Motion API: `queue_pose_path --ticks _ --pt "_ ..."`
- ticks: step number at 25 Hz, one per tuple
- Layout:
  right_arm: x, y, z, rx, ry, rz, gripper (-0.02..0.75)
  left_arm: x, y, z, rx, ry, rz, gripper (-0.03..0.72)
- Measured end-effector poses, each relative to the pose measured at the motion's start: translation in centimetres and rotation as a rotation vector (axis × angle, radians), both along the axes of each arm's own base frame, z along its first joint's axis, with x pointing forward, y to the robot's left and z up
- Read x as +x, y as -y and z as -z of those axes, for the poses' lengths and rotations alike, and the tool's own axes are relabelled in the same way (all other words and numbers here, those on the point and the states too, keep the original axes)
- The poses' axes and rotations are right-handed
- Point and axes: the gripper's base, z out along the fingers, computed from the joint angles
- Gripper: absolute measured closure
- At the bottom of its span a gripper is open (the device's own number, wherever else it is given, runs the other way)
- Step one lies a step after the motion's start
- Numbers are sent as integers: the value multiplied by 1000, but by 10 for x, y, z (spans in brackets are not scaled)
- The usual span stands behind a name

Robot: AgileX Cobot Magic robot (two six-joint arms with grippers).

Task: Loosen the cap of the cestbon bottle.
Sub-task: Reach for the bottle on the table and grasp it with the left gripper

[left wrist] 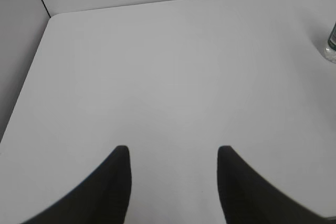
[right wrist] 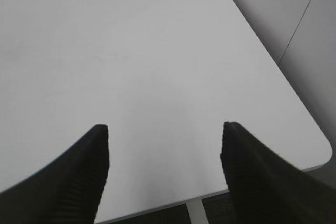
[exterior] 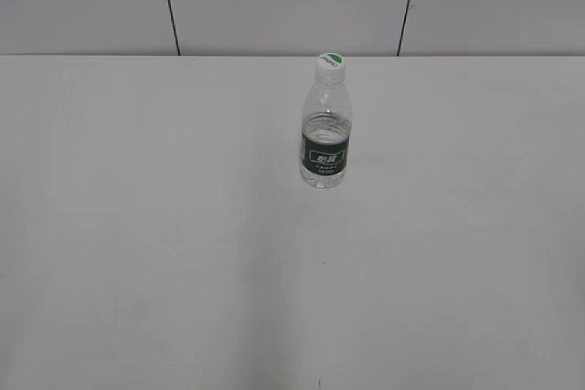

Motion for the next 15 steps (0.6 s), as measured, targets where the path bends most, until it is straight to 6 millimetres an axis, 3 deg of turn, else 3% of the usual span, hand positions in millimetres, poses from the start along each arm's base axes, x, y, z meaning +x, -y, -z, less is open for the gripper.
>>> queue_pose_path --ticks 15 --pt "0 0 0 0 0 0 220 0 0 0 0 0 0 349"
